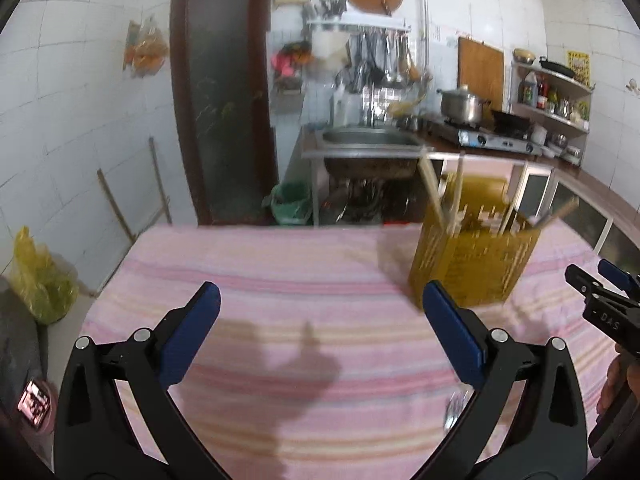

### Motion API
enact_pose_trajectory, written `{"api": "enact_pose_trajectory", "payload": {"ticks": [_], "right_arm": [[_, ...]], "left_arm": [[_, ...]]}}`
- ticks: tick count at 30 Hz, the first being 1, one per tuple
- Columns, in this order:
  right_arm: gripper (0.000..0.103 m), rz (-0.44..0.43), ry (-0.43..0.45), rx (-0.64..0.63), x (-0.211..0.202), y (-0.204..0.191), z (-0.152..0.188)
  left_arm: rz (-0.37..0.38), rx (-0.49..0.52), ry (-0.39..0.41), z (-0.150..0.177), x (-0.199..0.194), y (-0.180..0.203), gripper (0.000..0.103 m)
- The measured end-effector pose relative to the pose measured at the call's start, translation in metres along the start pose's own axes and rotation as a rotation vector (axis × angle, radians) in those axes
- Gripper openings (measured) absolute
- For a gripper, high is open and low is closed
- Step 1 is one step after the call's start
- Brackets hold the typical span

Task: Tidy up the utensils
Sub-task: 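Lower the right tool to the loose chopstick and close on it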

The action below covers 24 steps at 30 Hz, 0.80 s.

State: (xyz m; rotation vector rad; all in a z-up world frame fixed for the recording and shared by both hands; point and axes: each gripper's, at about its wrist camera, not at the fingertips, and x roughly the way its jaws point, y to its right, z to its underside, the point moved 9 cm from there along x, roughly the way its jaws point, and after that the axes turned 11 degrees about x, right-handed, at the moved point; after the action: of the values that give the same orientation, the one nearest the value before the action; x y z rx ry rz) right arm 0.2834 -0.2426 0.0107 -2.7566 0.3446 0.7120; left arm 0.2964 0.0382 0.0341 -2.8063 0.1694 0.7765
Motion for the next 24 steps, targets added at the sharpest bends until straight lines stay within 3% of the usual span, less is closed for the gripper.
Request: {"api": "enact_pose_trajectory", "payload": {"ticks": [6, 11, 21, 22, 24], "right_arm": [[0.079, -0.005, -0.087, -0.036, 0.015, -0.014, 0.048], [0.079, -0.012, -0.143, -0.08, 0.031, -0.032, 0.069], [0.078, -0.039, -0.257, -0.221, 0.063, -0.079, 0.106], [0.077, -0.039, -0.268, -0.23, 0.066, -0.082, 0.108], [0.065, -0.04, -0.289, -0.247, 0.07, -0.088, 0.112]], "left_arm": [[-0.011, -0.03, -0.079, 0.057, 0.01, -0.017, 0.098], [-0.009, -0.064, -0.148, 0.098, 0.031, -0.026, 0.098], [-0.002, -0.075, -0.231, 0.12, 0.063, -0.028, 0.098], [-0.003, -0.073, -0.235, 0.121, 0.064, -0.027, 0.098], [-0.008, -0.069, -0.241, 0.123, 0.066, -0.027, 0.098]]}}
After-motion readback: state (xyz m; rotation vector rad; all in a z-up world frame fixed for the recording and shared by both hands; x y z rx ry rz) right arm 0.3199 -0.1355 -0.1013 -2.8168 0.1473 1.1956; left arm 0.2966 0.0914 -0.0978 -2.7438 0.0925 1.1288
